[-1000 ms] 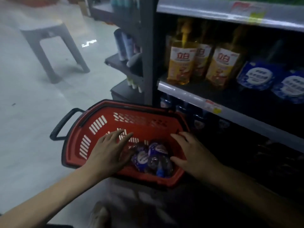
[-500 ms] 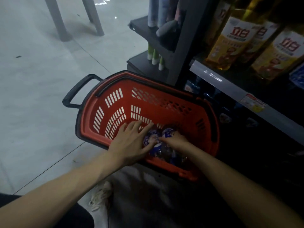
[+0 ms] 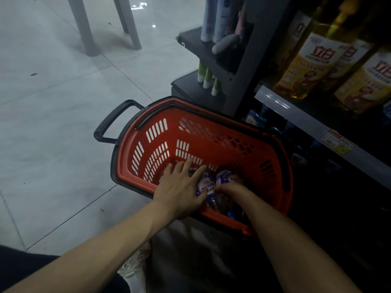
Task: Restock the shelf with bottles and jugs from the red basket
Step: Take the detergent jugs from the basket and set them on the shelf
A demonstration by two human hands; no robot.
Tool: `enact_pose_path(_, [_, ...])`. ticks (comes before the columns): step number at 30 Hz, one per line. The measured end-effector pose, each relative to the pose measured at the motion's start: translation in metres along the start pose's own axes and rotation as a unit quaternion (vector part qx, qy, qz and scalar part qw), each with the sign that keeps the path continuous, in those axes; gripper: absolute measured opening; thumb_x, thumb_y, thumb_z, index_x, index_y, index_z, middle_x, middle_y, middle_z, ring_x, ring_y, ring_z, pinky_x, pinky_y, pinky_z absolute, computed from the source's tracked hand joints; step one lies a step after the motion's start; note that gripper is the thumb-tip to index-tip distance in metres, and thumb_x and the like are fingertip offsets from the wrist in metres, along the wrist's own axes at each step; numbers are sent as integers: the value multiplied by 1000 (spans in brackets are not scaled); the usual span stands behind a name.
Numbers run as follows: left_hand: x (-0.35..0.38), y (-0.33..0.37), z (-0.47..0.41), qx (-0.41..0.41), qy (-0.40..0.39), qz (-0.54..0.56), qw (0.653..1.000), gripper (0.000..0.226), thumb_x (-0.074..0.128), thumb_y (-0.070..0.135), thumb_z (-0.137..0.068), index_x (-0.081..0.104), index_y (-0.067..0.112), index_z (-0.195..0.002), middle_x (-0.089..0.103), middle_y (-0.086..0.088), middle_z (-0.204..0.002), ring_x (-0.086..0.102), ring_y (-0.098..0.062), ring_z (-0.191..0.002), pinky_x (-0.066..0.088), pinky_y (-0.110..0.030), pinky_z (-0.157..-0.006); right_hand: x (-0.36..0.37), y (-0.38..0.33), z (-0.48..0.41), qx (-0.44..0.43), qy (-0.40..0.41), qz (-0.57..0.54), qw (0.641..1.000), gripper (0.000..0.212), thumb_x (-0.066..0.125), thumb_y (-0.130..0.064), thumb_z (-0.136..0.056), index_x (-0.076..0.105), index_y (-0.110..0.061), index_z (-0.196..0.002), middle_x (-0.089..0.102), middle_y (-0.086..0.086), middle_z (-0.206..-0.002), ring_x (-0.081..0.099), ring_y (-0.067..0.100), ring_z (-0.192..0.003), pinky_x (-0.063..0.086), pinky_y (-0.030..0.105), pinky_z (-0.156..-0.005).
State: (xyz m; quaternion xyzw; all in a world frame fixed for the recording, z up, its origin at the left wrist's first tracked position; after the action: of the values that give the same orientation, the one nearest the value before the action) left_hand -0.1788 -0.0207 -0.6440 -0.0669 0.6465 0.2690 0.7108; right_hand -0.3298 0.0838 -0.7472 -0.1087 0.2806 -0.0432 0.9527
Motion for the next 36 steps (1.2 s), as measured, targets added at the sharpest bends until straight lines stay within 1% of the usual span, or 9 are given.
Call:
enact_pose_path(7, [-3, 0, -1, -5, -16, 7, 1000, 76, 31, 70, -97, 14, 38, -164, 22, -9, -170, 23, -30, -156, 16, -55, -128, -22, -11, 32, -35, -2, 37, 999, 82, 78, -29, -87, 35, -7, -153, 56, 17, -139, 62, 28, -110, 55, 37, -93])
enact_pose_path(9, [-2, 0, -2, -5, -17, 11, 1000, 77, 32, 70, -96, 14, 38, -164, 24, -9, -170, 25, -30, -155, 18, -55, -127, -37, -16, 49, -65, 31, 131, 989, 79, 76, -31, -89, 36, -6, -152, 53, 14, -143, 58, 29, -124, 50, 37, -104])
enact_pose_path(13, [0, 0, -3, -11, -22, 11, 1000, 83, 32, 76, -93, 11, 39, -164, 23, -10, -170, 25, -31, -155, 20, -54, -127, -62, -29, 68, -119, 139, 383, 906, 133, 87, -60, -64, 9, -14, -161, 45, 16, -152, 45, 37, -138, 34, 47, -115])
enact_pose_path(20, [-6, 1, -5, -9, 4, 50, 999, 98, 43, 77, -90, -1, 35, -166, 26, -11, -169, 31, -30, -153, 26, -49, -126, -69, -45, 117, -298, 275, 630, 663, 134, 81, -60, -70, -2, -6, -160, 37, 31, -144, 41, 41, -128, 30, 50, -109])
enact_pose_path(24, [-9, -7, -16, -41, 20, 113, 993, 129, 48, 95, -68, -9, 31, -165, 32, -8, -166, 44, -28, -145, 41, -53, -117, -73, -47, 146, -394, 369, 699, 469, 77, 70, -26, -87, 38, 3, -151, 58, 32, -126, 57, 42, -113, 43, 51, -98])
enact_pose_path(27, [-23, 6, -25, -25, 14, 195, 980, 146, 54, 102, -53, -1, 28, -166, 27, -6, -168, 39, -26, -148, 41, -54, -117, -78, -42, 169, -451, 407, 727, 321, 56, 46, -12, -96, 39, 6, -149, 59, 27, -132, 59, 38, -120, 45, 47, -107])
enact_pose_path(29, [-35, 25, -29, 0, -16, 300, 954, 139, 74, 86, -56, 11, 27, -165, 33, -8, -164, 46, -24, -143, 49, -49, -113, -79, -43, 192, -487, 422, 730, 230, 55, 49, -13, -95, 42, 3, -147, 59, 23, -134, 59, 35, -123, 45, 44, -110])
enact_pose_path(32, [-40, 51, -37, 31, -61, 439, 896, 98, 95, 28, -68, 40, 26, -149, 63, -5, -136, 69, -18, -117, 61, -44, -98, -83, -43, 213, -519, 418, 735, 126, 67, 67, -13, -87, 41, -3, -148, 55, 18, -141, 54, 31, -130, 41, 41, -115])
enact_pose_path(36, [-52, 70, -37, 13, -35, 546, 837, 78, 98, 14, -64, 56, 23, -129, 75, -5, -117, 75, -20, -106, 62, -41, -92, -109, -42, 240, -514, 447, 730, 66, 73, 52, 7, -85, 33, -10, -154, 44, 12, -155, 42, 31, -143, 35, 48, -119])
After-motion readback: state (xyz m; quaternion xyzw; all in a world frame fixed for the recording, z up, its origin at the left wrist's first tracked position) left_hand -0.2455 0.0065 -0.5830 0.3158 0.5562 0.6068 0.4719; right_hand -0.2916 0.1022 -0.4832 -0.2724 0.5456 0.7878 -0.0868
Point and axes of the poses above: each hand's wrist, its own z-axis away from the middle knuckle, its own x-axis out of the palm, y = z × x, the point moved 8 cm from there along -z, towards the middle knuckle
